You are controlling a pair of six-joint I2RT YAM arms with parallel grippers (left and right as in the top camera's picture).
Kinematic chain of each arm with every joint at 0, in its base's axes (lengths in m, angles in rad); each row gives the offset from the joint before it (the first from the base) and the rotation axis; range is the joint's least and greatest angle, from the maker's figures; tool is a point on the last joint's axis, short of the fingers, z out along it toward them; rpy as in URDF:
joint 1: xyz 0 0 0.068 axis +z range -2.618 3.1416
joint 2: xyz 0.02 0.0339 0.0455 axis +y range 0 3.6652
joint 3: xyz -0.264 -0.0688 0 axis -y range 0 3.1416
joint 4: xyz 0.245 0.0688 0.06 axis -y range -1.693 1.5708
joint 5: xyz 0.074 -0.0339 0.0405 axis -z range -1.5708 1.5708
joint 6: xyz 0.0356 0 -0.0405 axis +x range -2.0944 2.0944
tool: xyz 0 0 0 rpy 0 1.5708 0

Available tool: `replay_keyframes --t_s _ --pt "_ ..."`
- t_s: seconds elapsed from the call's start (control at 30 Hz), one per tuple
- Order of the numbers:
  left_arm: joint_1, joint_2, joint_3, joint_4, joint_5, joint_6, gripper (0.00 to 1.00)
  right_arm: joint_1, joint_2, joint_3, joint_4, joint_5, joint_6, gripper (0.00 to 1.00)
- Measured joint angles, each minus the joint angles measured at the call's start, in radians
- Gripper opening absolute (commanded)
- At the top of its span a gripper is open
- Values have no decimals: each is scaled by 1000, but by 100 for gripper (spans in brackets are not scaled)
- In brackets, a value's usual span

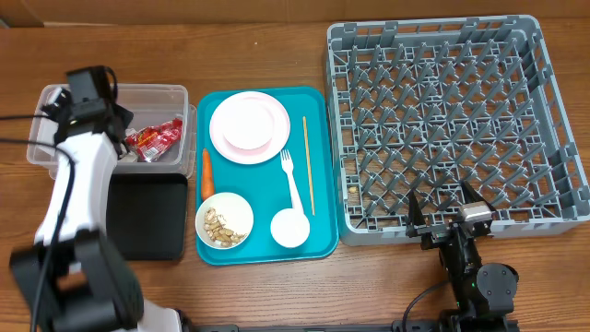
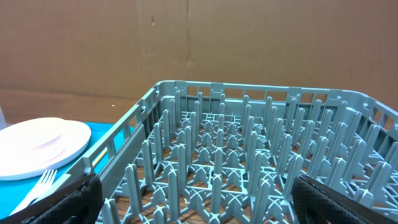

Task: Sort waste into correct bins and load items into the dishwasher
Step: 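Open the left gripper to drop the tissue into the bin, then move the left gripper back over the rice bowl on the teal tray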

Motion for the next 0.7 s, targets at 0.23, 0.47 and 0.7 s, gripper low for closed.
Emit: replay_keyframes --t_s 0.23,0.47,0.7 --pt "-20 -284 5 -5 196 89 54 0 0 0 0 0 0 100" --pt "-56 -337 7 -79 439 108 46 0 0 0 1 0 0 100" --pt "-150 -337 5 -401 537 142 36 0 0 0 1 0 0 100"
